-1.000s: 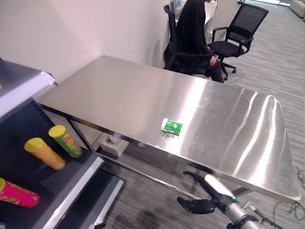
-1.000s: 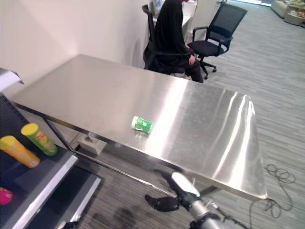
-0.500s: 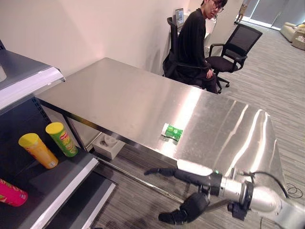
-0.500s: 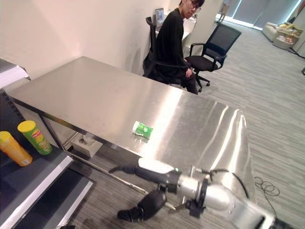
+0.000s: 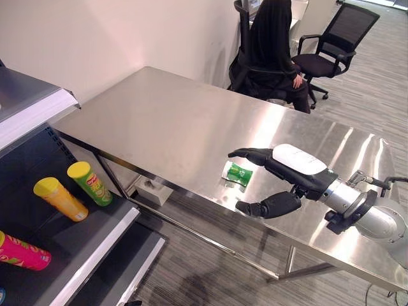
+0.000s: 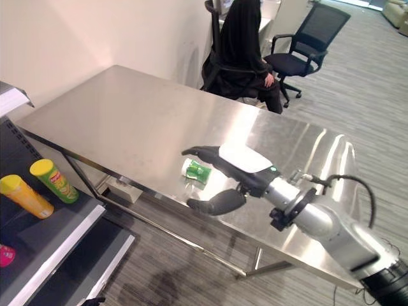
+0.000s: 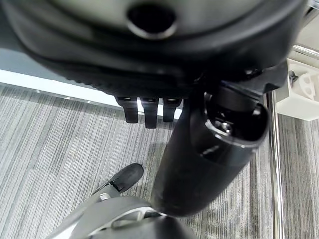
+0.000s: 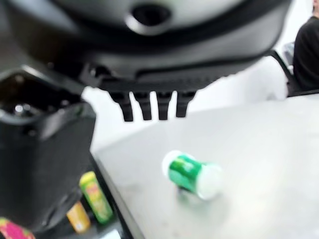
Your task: Put the goods on the table back onto the shelves and tidy them up.
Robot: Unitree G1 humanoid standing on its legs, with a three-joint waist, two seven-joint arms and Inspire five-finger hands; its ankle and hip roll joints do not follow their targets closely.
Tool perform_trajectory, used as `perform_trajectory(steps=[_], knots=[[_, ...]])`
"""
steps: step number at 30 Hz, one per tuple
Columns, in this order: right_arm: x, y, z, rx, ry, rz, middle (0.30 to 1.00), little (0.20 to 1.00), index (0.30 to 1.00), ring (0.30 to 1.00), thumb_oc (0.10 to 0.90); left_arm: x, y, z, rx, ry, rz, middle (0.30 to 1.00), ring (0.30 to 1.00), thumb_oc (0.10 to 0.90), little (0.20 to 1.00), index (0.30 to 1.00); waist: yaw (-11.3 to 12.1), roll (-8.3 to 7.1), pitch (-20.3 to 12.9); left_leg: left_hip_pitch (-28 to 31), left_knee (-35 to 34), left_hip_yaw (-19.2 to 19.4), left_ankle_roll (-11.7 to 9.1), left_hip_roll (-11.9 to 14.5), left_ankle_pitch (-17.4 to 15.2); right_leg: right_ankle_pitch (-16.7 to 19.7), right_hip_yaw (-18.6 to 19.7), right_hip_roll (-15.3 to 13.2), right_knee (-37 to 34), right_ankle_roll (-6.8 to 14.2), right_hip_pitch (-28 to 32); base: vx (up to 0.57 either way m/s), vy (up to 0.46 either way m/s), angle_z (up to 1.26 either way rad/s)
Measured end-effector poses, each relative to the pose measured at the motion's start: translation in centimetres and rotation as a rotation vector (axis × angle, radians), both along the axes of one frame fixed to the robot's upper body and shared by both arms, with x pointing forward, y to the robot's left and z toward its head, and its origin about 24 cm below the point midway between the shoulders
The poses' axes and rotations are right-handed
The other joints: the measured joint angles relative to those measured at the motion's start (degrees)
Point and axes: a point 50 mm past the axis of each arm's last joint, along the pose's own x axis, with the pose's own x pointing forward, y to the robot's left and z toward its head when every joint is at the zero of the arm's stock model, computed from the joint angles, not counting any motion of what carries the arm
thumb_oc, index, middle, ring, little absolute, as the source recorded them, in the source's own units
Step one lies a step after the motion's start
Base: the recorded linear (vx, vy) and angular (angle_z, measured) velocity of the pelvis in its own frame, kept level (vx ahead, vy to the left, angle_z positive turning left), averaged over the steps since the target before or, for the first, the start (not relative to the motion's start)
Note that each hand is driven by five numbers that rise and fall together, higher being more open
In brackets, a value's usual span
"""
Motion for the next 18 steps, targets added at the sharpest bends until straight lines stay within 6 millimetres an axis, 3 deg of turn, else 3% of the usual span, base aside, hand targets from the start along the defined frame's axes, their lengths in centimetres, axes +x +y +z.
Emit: perform_trajectory(steps=[4,9,14,18], knots=[[0.9,1.6,0.3,-0.058,0.013,0.081,0.9,0.9,0.9,0.9,0.8,0.0,0.0,0.0,-0.002,0.0,0.0,0.9,0.9,0.8,0.9,0.9,0.36,-0.32,0.18,0.23,0.01,-0.16,-0.01,0.02,0.01,0.0,-0.12,0.02,-0.04,-0.01,0.53,0.01,-0.01,0.05],[1.9,3.3,2.2,-0.092,-0.048,0.154,0.9,0.9,0.9,0.9,0.8,0.2,0.4,0.1,0.004,-0.003,-0.003,0.9,0.9,0.8,0.9,0.9,1.4,-1.14,0.36,1.13,0.01,-0.22,-0.01,-0.12,0.0,0.0,-0.19,-0.13,-0.03,-0.01,1.66,0.01,-0.01,0.05],[2.4,3.7,2.1,-0.113,-0.03,0.169,0.9,0.9,0.9,0.9,0.8,0.3,0.7,0.2,0.004,-0.005,-0.002,0.9,0.9,0.8,0.9,0.9,1.6,-1.8,0.2,1.04,0.62,-0.27,-0.01,-0.16,0.0,0.02,-0.22,-0.21,0.03,-0.03,2.09,0.01,-0.01,0.05],[2.7,3.2,1.5,-0.127,0.002,0.144,0.9,0.9,0.9,0.9,0.8,0.3,1.4,0.5,0.021,-0.006,0.0,0.9,0.9,0.8,0.9,0.9,1.78,-3.16,-0.11,0.68,4.42,-0.29,-0.03,0.26,-0.02,0.14,-0.79,-0.42,0.22,-0.22,3.99,0.02,-0.011,0.09]])
